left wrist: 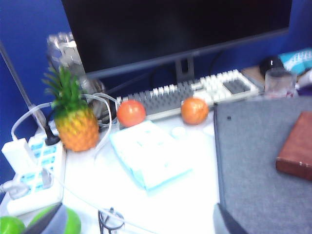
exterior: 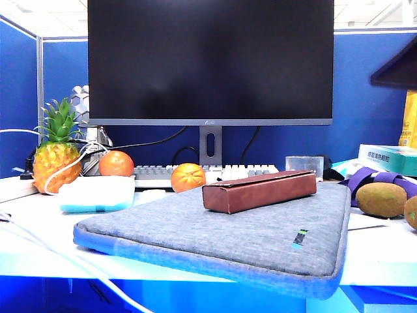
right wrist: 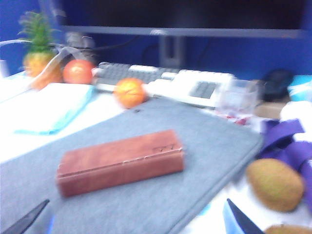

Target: Close the glasses case.

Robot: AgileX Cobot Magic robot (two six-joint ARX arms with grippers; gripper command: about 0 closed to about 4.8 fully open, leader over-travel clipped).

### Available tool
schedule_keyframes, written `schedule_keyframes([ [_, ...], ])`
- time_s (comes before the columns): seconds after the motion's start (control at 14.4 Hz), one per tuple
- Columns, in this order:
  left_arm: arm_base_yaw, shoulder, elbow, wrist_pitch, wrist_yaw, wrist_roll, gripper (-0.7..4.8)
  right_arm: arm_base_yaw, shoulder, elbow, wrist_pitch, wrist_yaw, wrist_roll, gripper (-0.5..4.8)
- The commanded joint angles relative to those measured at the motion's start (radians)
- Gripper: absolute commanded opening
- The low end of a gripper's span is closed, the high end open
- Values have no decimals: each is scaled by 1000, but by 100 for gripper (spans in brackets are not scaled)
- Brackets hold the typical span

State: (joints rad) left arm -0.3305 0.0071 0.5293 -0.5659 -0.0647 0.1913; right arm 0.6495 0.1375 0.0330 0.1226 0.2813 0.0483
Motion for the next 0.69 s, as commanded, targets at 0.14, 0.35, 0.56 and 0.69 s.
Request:
schedule_keyframes([
  [0.14, 1, -2, 5, -40, 0, -8, 398, 1, -1, 8, 28, 8, 4, 479],
  [0.35, 1, -2, 5, -42, 0, -9, 399, 1, -1, 8, 28, 8, 4, 479],
  [0.56, 1, -2, 5, -42, 0, -8, 399, -2, -5, 8, 27, 8, 4, 479],
  [0.69, 1, -2, -17, -16, -2, -8, 398, -86, -15, 8, 27, -33, 4, 479],
])
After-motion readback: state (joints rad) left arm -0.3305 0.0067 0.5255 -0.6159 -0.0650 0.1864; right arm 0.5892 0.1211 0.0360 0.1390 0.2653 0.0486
